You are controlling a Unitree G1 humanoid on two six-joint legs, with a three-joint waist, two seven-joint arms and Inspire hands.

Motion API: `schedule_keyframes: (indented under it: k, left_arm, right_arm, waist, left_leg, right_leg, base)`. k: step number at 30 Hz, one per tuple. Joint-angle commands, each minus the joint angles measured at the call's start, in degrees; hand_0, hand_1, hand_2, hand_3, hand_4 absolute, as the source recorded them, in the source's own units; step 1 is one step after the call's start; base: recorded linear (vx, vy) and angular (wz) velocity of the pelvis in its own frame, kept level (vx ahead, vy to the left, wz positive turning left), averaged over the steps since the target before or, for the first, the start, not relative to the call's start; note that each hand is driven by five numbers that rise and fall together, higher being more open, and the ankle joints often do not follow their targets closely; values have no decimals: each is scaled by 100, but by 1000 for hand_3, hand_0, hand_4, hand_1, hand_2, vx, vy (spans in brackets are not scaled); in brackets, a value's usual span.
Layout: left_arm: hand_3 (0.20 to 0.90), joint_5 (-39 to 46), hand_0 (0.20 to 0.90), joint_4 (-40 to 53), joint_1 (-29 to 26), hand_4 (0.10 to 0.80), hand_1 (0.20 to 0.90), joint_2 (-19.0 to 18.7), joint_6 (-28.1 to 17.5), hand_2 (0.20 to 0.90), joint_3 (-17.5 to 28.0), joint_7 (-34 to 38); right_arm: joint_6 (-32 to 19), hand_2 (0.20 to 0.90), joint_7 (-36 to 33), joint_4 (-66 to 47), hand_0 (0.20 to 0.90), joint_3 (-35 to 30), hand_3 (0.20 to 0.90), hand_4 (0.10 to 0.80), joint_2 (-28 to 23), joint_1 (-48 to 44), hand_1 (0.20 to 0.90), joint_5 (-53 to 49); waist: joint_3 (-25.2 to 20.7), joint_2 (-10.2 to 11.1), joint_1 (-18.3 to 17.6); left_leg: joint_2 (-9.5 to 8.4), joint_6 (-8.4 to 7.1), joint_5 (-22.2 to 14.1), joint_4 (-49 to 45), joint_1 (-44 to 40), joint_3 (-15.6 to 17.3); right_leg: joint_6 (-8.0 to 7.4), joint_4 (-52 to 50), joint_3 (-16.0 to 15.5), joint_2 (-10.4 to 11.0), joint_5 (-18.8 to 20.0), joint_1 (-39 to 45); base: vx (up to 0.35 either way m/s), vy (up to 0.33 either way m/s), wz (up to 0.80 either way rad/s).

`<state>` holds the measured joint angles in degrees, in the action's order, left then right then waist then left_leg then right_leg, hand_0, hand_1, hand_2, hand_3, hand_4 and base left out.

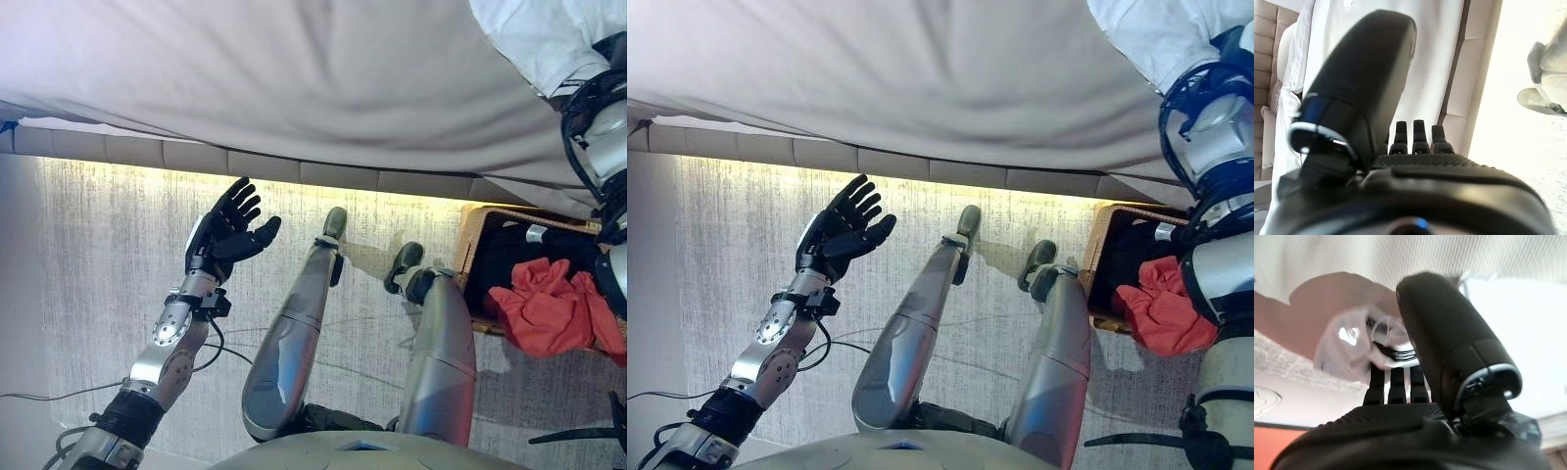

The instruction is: Pick up the clothes from the bed and place them into the basket

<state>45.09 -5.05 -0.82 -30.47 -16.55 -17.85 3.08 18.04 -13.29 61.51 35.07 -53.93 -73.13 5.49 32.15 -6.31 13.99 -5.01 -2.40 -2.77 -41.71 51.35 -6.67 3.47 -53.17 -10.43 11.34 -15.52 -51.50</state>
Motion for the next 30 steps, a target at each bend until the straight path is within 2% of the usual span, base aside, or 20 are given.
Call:
schedule_keyframes:
  k: [1,7,8,9,14,17,21,25,30]
  left_arm:
    - [900,63,900,749,278,800,900,-252,-551,900,359,-47]
    - [900,-31,900,496,189,800,900,-224,-489,900,279,-70]
    - [900,-53,900,439,173,800,900,-204,-498,900,289,-90]
    - [900,-61,900,395,101,800,900,-204,-483,900,302,-77]
    - [900,-262,900,152,-48,800,900,-113,-414,900,298,92]
    - [900,-514,900,-141,-51,800,900,-8,-231,900,384,385]
    - [900,-763,900,-298,-153,800,900,80,57,900,442,538]
    - [900,-942,900,-406,-257,800,900,133,273,900,477,802]
    - [900,-1052,900,-723,-329,800,900,331,297,900,602,697]
  right_arm:
    - [-412,300,-248,-393,300,167,200,100,-590,39,300,-305]
    - [-727,300,-55,-561,300,-124,200,100,-465,332,300,-441]
    - [-833,300,-69,-586,300,-170,200,100,-467,394,300,-447]
    - [-921,300,-73,-633,300,-245,200,100,-493,455,300,-433]
    - [-1185,300,-245,-978,300,-601,200,100,-525,864,300,-573]
    - [-1342,300,-358,-1721,300,-1133,200,100,-493,1748,300,-553]
    - [-1507,300,-312,-2303,300,-1770,200,100,-353,2640,300,-622]
    - [-1543,300,-413,-3129,300,-2523,200,100,-45,3757,300,-521]
    - [-1577,300,-813,-3904,300,-3231,200,100,370,4941,300,38]
  waist:
    - [-236,-90,-86]
    - [-236,43,-159]
    - [-236,84,-177]
    - [-236,130,-210]
    - [-244,311,-391]
    - [-651,514,-642]
    - [-1049,672,-895]
    - [-1482,791,-1186]
    - [-1945,866,-1501]
  left_leg:
    - [-100,562,-1312,-885,-530,416]
    - [36,428,-922,27,-1445,400]
    - [58,401,-861,265,-1677,416]
    - [73,398,-651,606,-1857,431]
    - [149,356,-598,1400,-2913,505]
    - [271,336,-564,2097,-3691,713]
    - [326,363,-517,2582,-4284,879]
    - [397,364,-429,3146,-4853,1052]
    - [487,372,-344,3738,-5311,1162]
  right_leg:
    - [-7,291,-294,-321,-89,837]
    - [-64,1045,-310,-297,111,1689]
    - [-94,1277,-307,-295,177,1907]
    - [-80,1609,-348,-288,391,2070]
    - [-189,2526,-212,-353,648,3044]
    - [-326,3386,-69,-421,900,3767]
    - [-469,3947,137,-498,1112,4305]
    - [-636,4429,413,-593,1335,4723]
    - [-763,4841,796,-676,1556,4964]
  base:
    - [48,40,-5]
    - [45,39,-7]
    - [-51,42,-13]
    - [-47,55,-12]
    - [11,70,-12]
    - [126,123,-25]
    - [129,74,-40]
    - [118,52,-33]
    - [52,29,-36]
